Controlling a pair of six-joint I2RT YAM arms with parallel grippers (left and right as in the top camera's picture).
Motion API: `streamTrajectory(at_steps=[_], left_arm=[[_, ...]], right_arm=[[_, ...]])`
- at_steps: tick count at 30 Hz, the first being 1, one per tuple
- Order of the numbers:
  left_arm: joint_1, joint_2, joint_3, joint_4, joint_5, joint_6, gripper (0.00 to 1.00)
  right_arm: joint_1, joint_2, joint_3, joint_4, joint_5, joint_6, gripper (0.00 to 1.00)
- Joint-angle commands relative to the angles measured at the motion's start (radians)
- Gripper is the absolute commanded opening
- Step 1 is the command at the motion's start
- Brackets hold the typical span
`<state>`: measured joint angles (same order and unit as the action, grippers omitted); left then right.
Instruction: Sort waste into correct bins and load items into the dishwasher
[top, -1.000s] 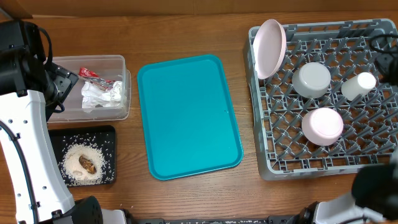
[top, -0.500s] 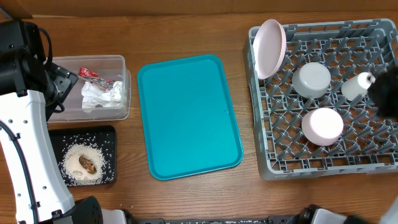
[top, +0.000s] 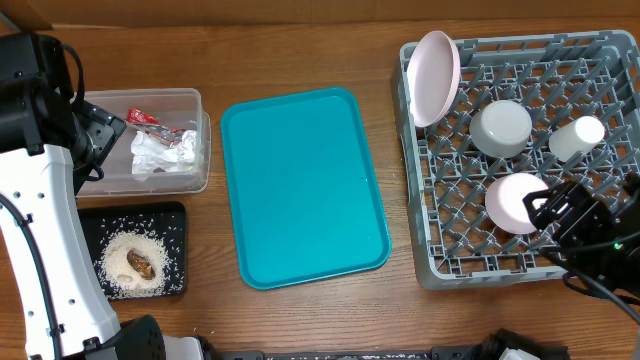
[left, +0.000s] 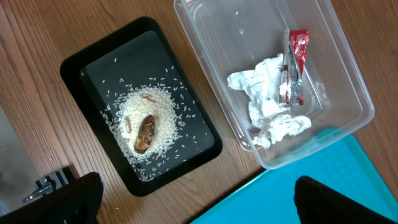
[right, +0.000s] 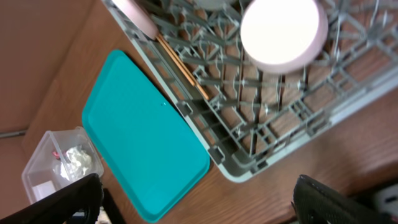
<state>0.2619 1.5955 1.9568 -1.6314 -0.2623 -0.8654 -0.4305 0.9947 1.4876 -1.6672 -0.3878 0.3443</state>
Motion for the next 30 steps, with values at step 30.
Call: streamTrajectory(at_steps=[30], left_arm=[[0.000,0.004,0.004,-0.002,-0.002,-0.018,1.00]], right_arm=[[0.226,-0.036,-0.143,0.285,0.027,0.102,1.00]])
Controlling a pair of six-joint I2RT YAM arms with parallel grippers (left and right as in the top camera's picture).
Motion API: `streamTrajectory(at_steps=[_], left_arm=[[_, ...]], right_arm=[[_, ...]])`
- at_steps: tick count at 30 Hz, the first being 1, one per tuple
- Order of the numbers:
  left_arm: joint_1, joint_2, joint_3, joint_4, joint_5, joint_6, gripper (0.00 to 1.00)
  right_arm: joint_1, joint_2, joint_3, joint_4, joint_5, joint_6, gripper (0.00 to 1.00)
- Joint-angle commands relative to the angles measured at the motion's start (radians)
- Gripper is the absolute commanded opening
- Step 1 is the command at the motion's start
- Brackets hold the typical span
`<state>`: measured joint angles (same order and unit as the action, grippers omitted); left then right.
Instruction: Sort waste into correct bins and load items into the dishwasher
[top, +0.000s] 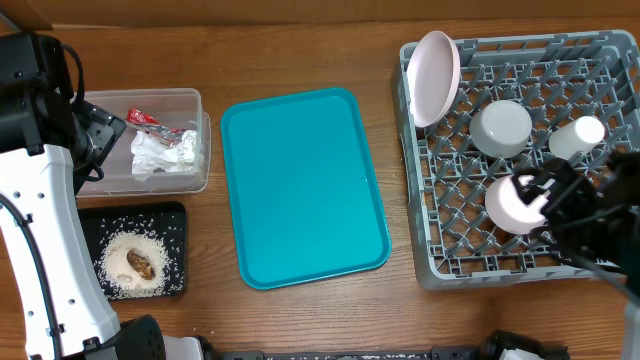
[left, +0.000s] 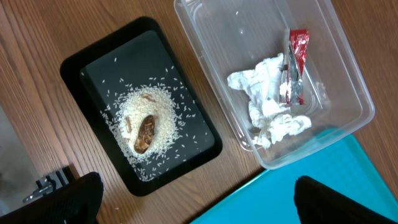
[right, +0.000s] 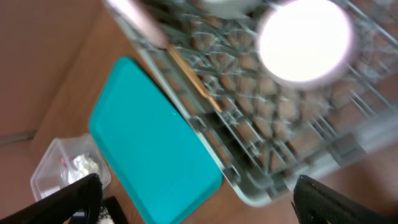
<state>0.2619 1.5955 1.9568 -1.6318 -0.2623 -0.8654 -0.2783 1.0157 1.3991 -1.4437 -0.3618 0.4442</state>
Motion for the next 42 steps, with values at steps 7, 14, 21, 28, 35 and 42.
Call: streamTrajectory(at_steps=[7,14,21,28,35,42], left_arm=[[0.000,0.004,0.004,-0.002,-0.002,-0.018,1.00],[0.000,0.004,0.004,-0.002,-0.002,-0.018,1.00],[0.000,0.004,0.004,-0.002,-0.002,-0.018,1.00],[0.000,0.004,0.004,-0.002,-0.002,-0.018,1.00],[0.000,0.004,0.004,-0.002,-0.002,-0.018,1.00],[0.000,0.004,0.004,-0.002,-0.002,-0.018,1.00]], right_arm=[[0.225,-0.211,-0.328,0.386,0.002,0.002,1.00],[0.229,-0.224,-0.551,0.618,0.013,0.001,1.00],[0.229,-0.298,-0.751,0.879,0.012,0.001,1.00],[0.229,-0.512,-0.963,1.083,0.012,-0.010,1.00],[0.229,-0.735,-1.127,1.163,0.045,-0.025,1.00],[0.229,-0.851,-1.250,1.281,0.048,-0.025,1.00]])
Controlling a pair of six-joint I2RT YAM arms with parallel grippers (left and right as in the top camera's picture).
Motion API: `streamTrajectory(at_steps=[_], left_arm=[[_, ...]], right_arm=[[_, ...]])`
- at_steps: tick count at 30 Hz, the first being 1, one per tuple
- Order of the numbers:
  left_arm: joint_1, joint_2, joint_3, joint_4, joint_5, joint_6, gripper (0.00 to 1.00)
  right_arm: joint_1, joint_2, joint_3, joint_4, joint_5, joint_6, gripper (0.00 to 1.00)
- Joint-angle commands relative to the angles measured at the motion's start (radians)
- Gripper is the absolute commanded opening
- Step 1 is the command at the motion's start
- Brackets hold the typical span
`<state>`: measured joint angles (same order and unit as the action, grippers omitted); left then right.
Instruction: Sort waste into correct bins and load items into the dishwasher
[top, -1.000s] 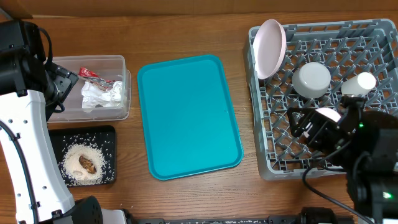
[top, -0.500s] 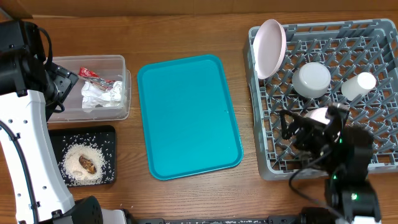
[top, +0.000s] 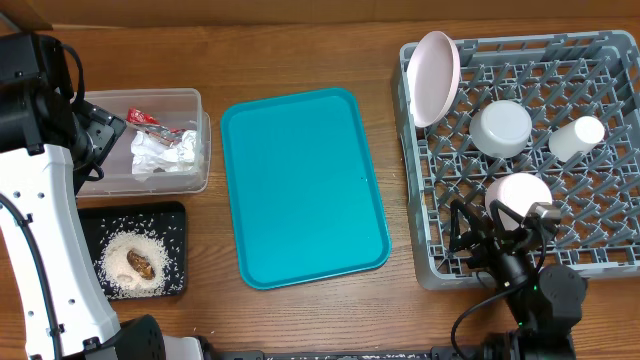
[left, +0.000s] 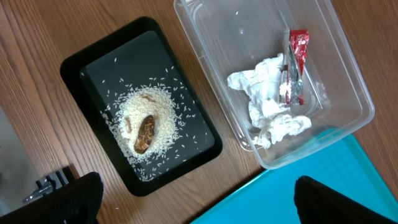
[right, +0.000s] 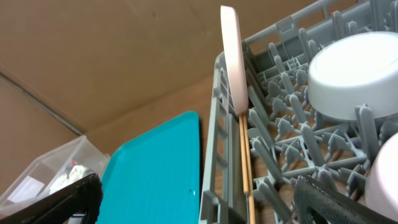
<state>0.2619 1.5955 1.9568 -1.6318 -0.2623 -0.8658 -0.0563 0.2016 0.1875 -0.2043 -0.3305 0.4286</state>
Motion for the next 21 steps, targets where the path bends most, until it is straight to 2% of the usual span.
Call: streamTrajectory(at_steps=[1,10,21], left_arm=[[0.000,0.004,0.004,-0.002,-0.002,-0.018,1.00],[0.000,0.004,0.004,-0.002,-0.002,-0.017,1.00],[0.000,0.004,0.004,-0.002,-0.002,-0.018,1.00]], right_arm=[[0.006,-0.048,-0.058,0.066,0.020,-0.009,1.00],[0.006,-0.126,-0.180,0.227,0.048,-0.009,1.00],[0.006,-0.200,-0.180,0.171,0.230,-0.014,1.00]])
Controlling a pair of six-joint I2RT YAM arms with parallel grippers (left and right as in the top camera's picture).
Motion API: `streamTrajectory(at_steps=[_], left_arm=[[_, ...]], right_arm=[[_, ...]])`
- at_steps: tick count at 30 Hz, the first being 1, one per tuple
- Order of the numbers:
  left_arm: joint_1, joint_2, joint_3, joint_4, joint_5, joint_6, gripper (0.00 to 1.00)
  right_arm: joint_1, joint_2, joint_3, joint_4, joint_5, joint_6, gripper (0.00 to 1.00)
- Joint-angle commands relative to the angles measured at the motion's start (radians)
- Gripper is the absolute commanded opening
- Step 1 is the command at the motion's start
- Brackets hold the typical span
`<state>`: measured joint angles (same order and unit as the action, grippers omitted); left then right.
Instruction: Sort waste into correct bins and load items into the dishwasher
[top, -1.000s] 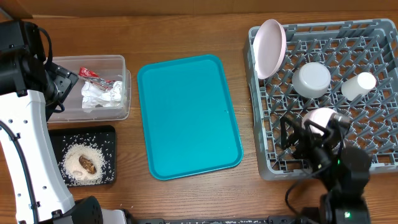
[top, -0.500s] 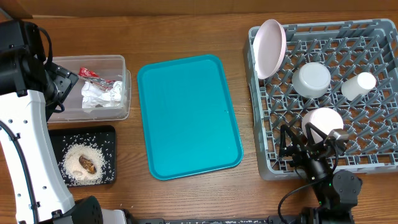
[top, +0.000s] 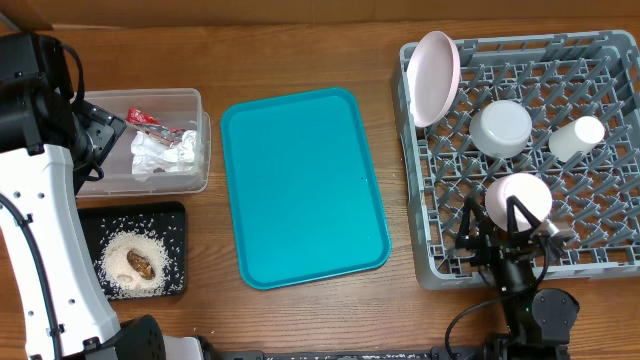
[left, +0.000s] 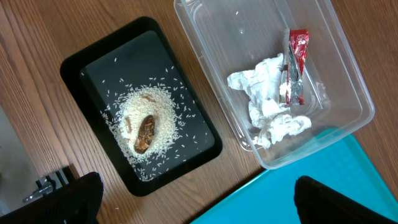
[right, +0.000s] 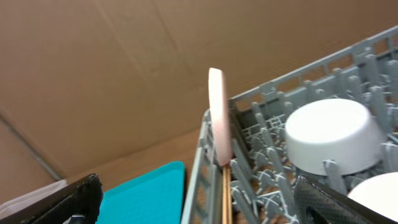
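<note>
A grey dish rack (top: 430, 215) holds an upright pink plate (top: 435, 72), an upturned white bowl (top: 500, 127), a white cup (top: 577, 137) and a pink bowl (top: 518, 195). My right gripper (top: 505, 238) is at the rack's near edge, open and empty, looking across the rack at the plate (right: 216, 118) and the bowl (right: 333, 134). A clear bin (left: 348, 93) contains crumpled tissue (left: 267, 106) and a red wrapper (left: 297, 56). A black tray (left: 93, 62) carries rice and a brown scrap (left: 145, 132). My left gripper (left: 196, 200) hangs open above them.
The teal tray (top: 300, 185) lies bare in the middle of the wooden table. A wooden stick (right: 225, 193) rests along the rack's left wall. A brown cardboard wall (right: 124, 62) stands behind the table. The left arm's white body (top: 45, 240) covers the table's left edge.
My right wrist has tipped up a little, so its view shows more of the cardboard wall and less of the teal tray. The left arm and all objects are unchanged.
My right gripper first hung open over the rack's front right, by the pink bowl, looking down. A second later it was still above that bowl. Then it was low at the rack's near edge, looking level across it, where it stays. The left arm never moved.
</note>
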<state>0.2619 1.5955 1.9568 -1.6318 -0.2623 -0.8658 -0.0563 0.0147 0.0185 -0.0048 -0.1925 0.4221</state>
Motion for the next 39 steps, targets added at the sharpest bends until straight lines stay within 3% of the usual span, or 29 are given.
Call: streamTrajectory(at_steps=[1,8,14,39], left_arm=[[0.000,0.004,0.004,-0.002,-0.002,-0.017,1.00],[0.000,0.004,0.004,-0.002,-0.002,-0.018,1.00],[0.000,0.004,0.004,-0.002,-0.002,-0.017,1.00],[0.000,0.004,0.004,-0.002,-0.002,-0.018,1.00]], right_arm=[[0.006,-0.013,-0.011,-0.050,0.116,-0.010,1.00],[0.006,-0.013,-0.011,-0.076,0.139,-0.224,1.00],[0.006,-0.013,-0.011,-0.077,0.148,-0.299,1.00],[0.006,-0.012,-0.011,-0.076,0.140,-0.292,1.00]])
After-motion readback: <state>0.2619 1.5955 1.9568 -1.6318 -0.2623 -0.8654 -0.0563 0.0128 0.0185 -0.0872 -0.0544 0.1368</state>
